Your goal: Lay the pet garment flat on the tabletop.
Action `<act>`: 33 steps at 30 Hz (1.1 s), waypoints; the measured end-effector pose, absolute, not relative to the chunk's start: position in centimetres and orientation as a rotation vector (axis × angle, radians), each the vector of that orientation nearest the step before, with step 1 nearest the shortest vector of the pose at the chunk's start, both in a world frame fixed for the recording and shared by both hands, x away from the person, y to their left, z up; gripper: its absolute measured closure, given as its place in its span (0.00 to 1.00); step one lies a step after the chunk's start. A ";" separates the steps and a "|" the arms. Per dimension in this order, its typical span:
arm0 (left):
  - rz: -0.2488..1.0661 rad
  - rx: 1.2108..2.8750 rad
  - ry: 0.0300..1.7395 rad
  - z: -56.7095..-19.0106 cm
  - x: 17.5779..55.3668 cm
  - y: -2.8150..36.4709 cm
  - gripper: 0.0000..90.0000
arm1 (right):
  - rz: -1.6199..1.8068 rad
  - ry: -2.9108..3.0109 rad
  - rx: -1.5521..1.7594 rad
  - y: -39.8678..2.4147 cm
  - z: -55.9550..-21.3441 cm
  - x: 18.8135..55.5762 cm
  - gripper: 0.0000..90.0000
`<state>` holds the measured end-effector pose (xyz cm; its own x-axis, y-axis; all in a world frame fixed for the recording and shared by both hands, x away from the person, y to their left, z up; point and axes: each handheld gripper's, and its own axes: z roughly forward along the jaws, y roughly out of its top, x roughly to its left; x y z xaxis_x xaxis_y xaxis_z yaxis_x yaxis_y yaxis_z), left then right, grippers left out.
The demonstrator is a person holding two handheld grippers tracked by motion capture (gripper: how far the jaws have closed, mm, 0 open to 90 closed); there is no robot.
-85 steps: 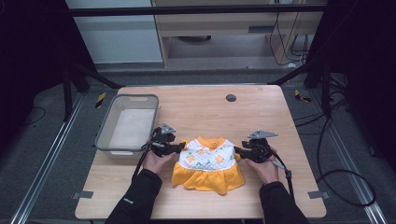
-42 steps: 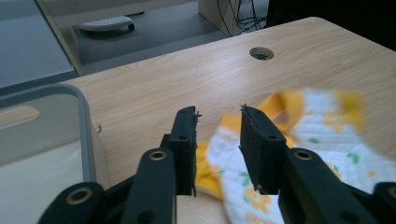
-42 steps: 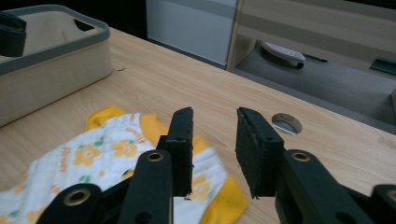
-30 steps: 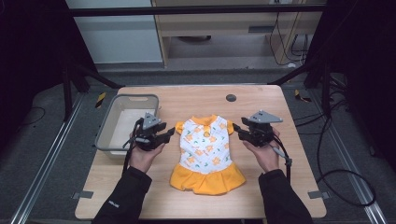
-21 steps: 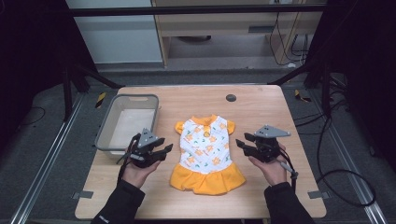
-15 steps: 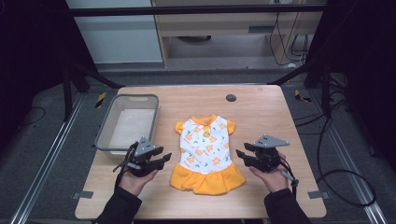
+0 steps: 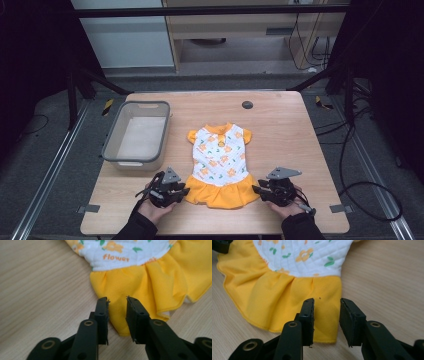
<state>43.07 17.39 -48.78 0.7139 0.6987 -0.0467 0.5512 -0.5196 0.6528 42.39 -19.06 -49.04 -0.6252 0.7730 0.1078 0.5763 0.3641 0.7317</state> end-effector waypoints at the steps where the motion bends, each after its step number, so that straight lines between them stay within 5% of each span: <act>1: 0.283 2.270 0.944 -48.9 43.0 17.3 0.85 | 1.098 2.386 1.203 -18.9 -49.2 42.4 0.75; 11: 0.248 2.287 0.950 -48.6 42.3 17.5 0.95 | 1.096 2.458 1.218 -18.7 -49.2 42.2 0.95; 17: 0.293 2.308 0.938 -48.6 41.0 18.0 0.93 | 1.119 2.512 1.201 -18.6 -49.3 40.9 0.92; 24: 0.326 2.196 0.931 -47.1 41.1 19.0 0.80 | 1.198 2.445 1.144 -18.7 -48.3 40.1 0.83; 33: 0.364 2.100 0.926 -45.8 43.7 17.6 0.90 | 1.302 2.278 1.115 -18.6 -46.6 42.9 0.90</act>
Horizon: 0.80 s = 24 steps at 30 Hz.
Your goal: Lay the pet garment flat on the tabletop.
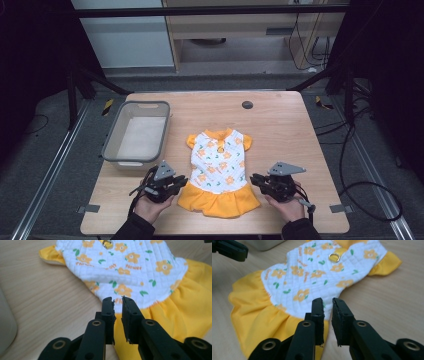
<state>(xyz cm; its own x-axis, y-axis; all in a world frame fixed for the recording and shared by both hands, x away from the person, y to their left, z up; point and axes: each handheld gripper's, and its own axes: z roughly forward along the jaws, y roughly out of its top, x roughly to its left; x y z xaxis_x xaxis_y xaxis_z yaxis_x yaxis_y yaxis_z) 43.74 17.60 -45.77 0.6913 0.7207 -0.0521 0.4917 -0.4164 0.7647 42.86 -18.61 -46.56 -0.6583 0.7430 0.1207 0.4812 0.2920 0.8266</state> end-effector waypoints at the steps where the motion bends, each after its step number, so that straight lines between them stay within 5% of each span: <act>1: 0.371 2.101 0.924 -45.8 44.1 17.2 0.91 | 1.303 2.270 1.116 -18.5 -46.5 43.3 0.92; 11: 0.350 2.228 0.884 -48.4 47.0 13.3 0.92 | 1.340 2.266 1.129 -16.1 -47.9 47.7 0.98; 24: 0.291 2.254 0.893 -49.1 46.4 13.8 0.91 | 1.138 2.368 1.120 -14.7 -50.5 48.4 1.00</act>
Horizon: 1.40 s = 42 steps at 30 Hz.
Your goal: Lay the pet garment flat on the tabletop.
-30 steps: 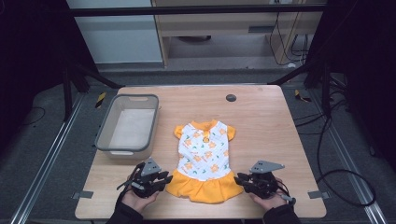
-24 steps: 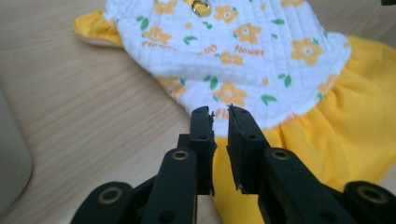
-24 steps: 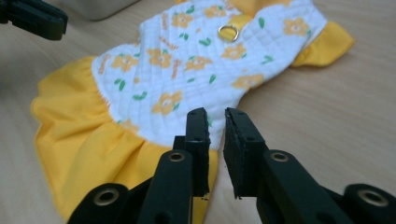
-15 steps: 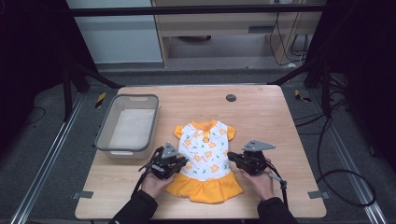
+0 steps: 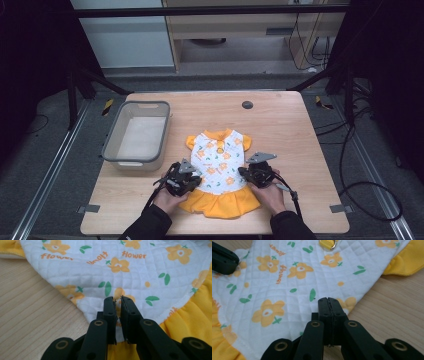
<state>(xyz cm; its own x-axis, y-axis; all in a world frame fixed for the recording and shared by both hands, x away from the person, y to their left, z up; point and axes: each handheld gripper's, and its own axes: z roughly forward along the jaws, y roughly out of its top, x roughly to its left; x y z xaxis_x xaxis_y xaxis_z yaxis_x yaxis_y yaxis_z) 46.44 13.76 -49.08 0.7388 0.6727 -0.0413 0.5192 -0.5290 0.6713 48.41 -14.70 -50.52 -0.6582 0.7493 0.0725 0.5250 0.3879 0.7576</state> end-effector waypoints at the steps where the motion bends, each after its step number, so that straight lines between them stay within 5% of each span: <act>1: 0.291 2.254 0.893 -49.1 46.4 13.8 0.91 | 1.138 2.368 1.120 -14.7 -50.5 48.4 1.00; 11: 0.434 2.132 0.925 -47.8 50.0 13.5 0.89 | 1.240 2.329 1.078 -14.9 -48.8 47.2 1.00; 20: 0.410 2.137 1.022 -49.8 52.4 13.7 0.90 | 1.185 2.452 1.071 -14.4 -49.9 45.5 1.00; 35: 0.469 2.109 0.933 -47.1 50.2 14.4 0.78 | 1.186 2.442 1.087 -15.0 -49.2 45.3 0.99; 42: 0.458 2.105 0.839 -45.9 46.7 16.2 0.68 | 1.209 2.332 1.100 -16.6 -48.2 45.2 0.86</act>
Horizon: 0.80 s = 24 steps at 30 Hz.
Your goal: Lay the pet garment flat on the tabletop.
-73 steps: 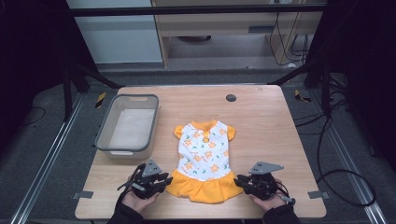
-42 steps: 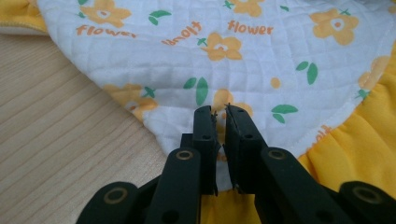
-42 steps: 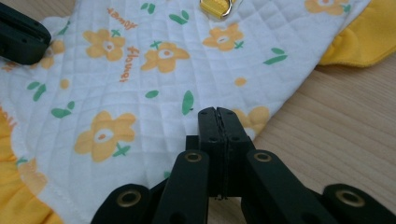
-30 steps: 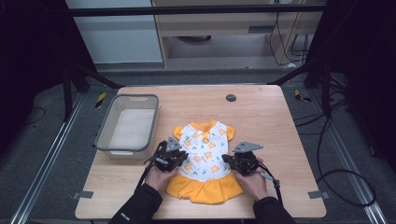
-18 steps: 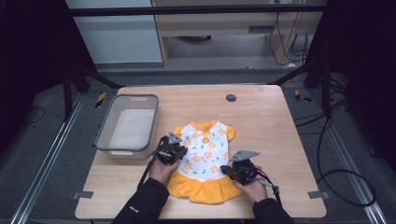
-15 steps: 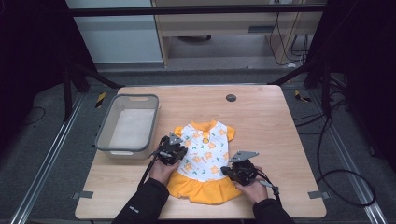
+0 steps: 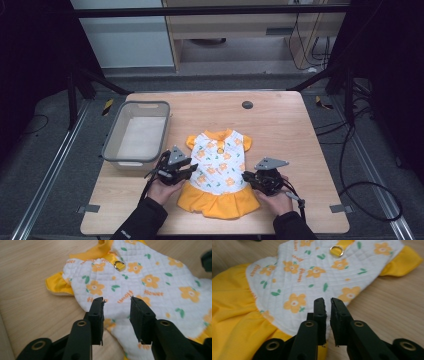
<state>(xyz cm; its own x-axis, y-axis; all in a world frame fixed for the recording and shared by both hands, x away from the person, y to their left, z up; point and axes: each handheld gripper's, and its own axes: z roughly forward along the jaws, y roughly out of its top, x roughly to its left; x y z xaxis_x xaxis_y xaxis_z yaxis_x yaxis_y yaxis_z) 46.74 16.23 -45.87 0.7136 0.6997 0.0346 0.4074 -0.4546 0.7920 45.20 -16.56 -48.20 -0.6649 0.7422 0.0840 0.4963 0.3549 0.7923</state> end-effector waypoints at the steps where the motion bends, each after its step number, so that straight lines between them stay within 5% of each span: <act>1: 0.456 2.102 0.832 -46.0 45.9 16.9 0.63 | 1.198 2.281 1.110 -17.2 -48.0 45.1 0.79; 9: 0.396 2.150 0.883 -47.9 44.0 19.4 0.45 | 1.164 2.165 1.172 -20.1 -47.8 45.0 0.49; 24: 0.476 2.060 1.046 -48.1 42.0 24.7 0.26 | 1.125 2.074 1.331 -23.5 -48.5 45.6 0.26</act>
<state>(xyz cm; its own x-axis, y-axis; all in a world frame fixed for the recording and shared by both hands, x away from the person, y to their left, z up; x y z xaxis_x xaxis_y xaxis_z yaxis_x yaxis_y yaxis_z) 42.03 24.72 -48.15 0.5944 0.8041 -0.0120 0.5196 -0.3726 0.7689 45.59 -23.51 -48.54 -0.4474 0.8917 0.0683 0.5432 0.2103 0.8128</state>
